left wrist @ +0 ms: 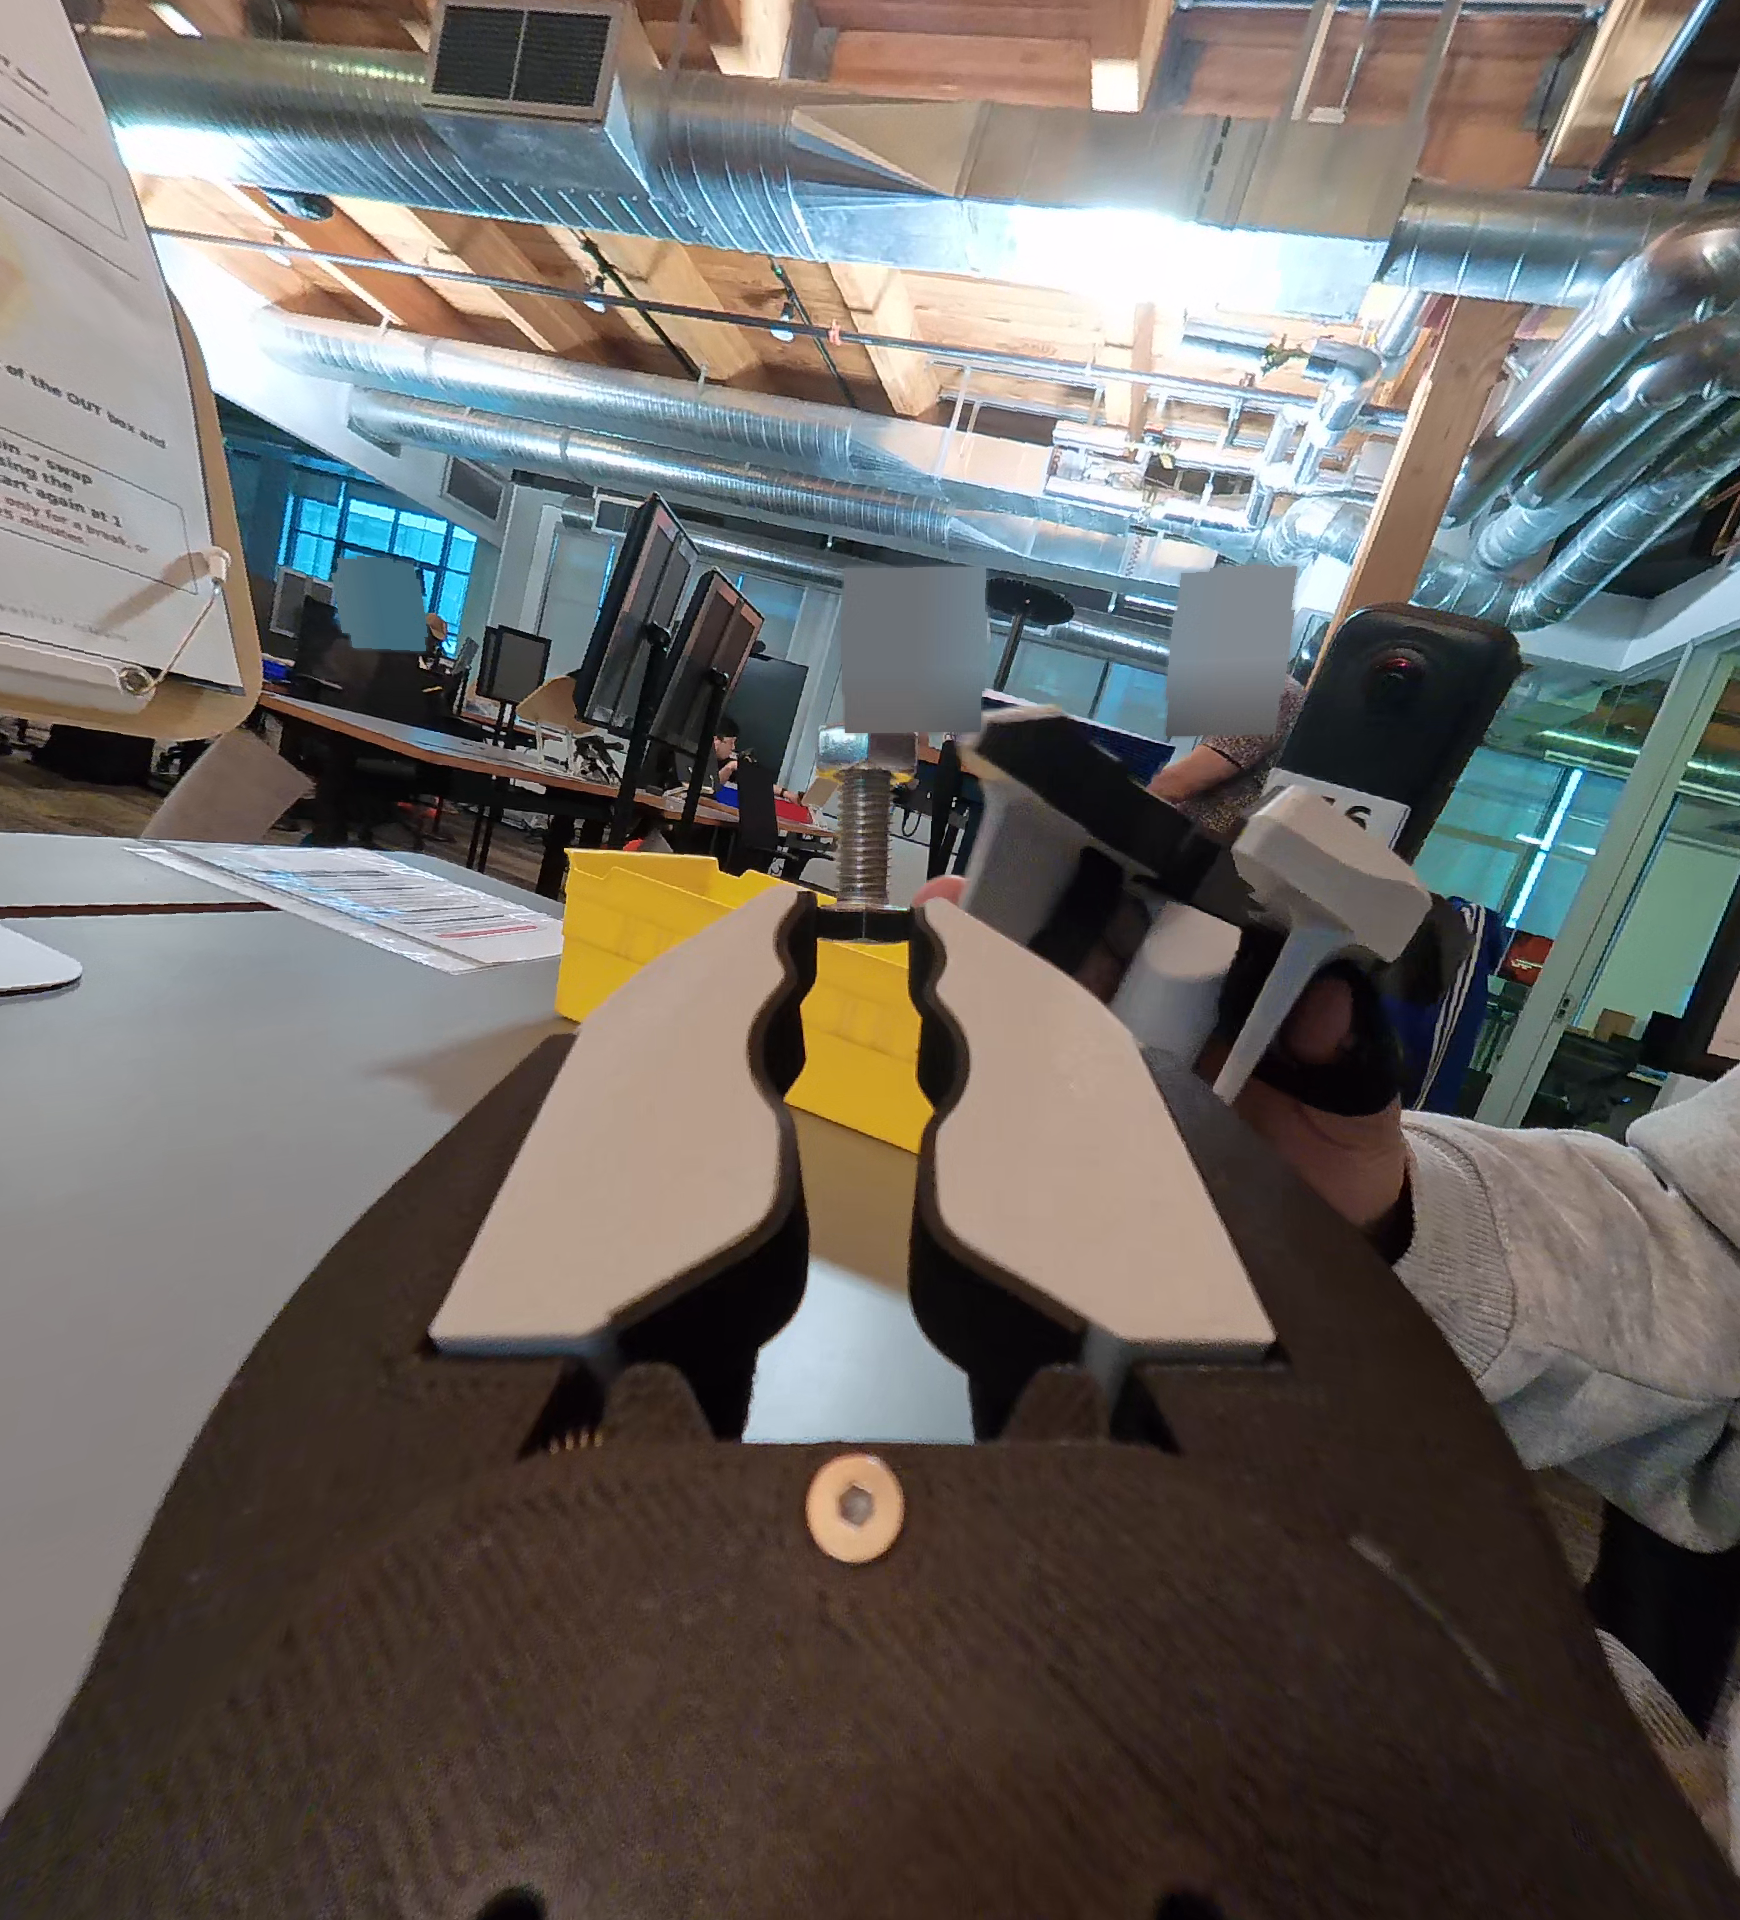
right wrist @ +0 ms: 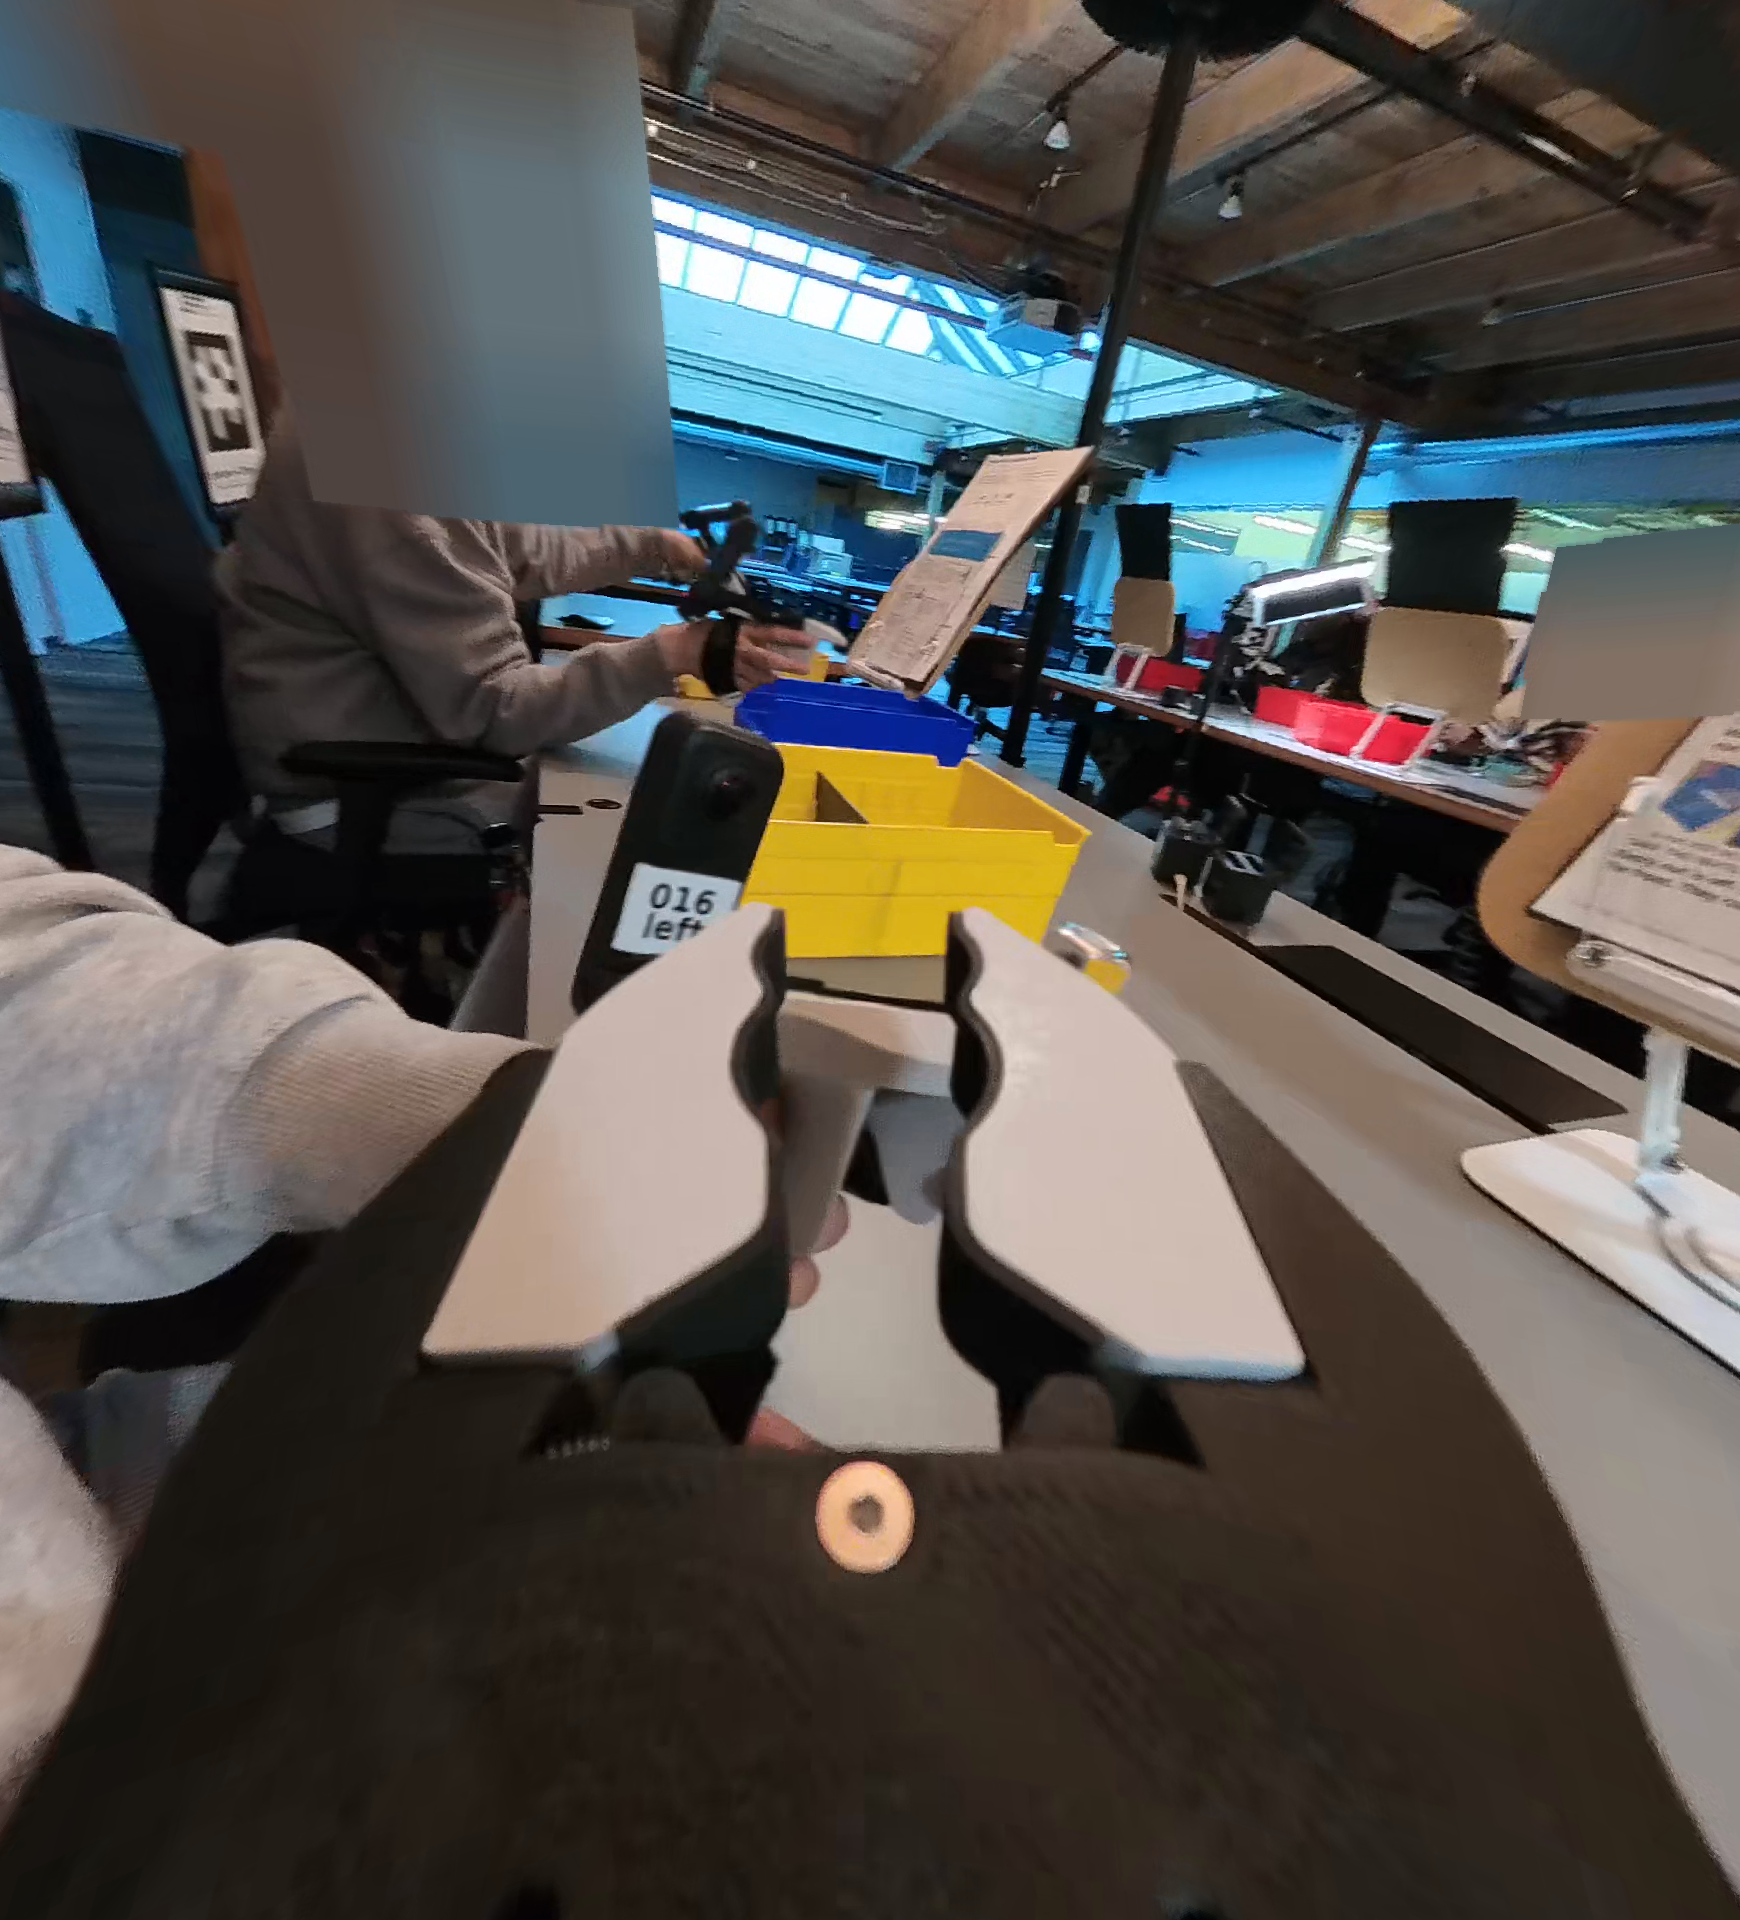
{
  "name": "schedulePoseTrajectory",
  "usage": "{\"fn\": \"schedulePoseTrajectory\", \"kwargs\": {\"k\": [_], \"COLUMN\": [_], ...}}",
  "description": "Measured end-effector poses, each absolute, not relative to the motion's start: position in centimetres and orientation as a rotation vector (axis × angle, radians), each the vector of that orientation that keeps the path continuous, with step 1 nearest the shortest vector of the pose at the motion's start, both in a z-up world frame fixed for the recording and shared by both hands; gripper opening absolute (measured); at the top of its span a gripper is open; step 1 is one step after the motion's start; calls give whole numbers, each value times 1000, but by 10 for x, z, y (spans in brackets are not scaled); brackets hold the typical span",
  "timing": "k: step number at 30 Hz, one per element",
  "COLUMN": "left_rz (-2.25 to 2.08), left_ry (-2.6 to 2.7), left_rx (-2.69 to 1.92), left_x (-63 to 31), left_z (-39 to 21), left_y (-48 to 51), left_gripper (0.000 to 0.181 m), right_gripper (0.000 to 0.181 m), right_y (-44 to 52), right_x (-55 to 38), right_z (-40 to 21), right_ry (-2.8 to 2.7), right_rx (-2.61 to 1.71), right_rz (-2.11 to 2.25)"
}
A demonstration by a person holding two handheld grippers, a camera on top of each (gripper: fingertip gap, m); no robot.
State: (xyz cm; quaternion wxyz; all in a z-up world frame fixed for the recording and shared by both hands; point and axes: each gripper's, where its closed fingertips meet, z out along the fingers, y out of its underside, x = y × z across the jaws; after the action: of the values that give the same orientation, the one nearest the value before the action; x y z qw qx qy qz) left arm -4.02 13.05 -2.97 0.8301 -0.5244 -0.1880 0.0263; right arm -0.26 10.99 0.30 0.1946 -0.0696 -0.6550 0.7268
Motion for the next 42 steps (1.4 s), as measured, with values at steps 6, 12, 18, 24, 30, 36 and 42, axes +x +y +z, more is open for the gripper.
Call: {"fn": "schedulePoseTrajectory", "kwargs": {"k": [6, 12, 18, 24, 30, 36, 42], "left_rz": [55, 52, 48, 54, 58, 87, 54], "left_ry": [-393, -411, -396, -409, -403, -393, -389], "left_rx": [-1121, -1110, -1115, -1117, -1125, -1169, -1164], "left_x": [-39, -42, -39, -42, -41, -40, -37], "left_z": [-30, -31, -30, -31, -32, -36, -36], "left_y": [132, 130, 132, 130, 131, 134, 137], "left_gripper": [18, 18, 17, 18, 17, 18, 18], "right_gripper": [81, 41, 70, 72, 45, 53, 46], "right_y": [111, 104, 115, 105, 107, 116, 136], "right_x": [-22, 2, -18, -11, -9, -21, -22], "right_z": [-4, -1, 5, -5, -4, -5, -25], "right_ry": [-1811, -1881, -1753, -1857, -1839, -1805, -1769], "right_rx": [-347, -202, -328, -298, -220, -342, -528], "right_rz": [2009, 2120, 2051, 2077, 1992, 2001, 2050]}}
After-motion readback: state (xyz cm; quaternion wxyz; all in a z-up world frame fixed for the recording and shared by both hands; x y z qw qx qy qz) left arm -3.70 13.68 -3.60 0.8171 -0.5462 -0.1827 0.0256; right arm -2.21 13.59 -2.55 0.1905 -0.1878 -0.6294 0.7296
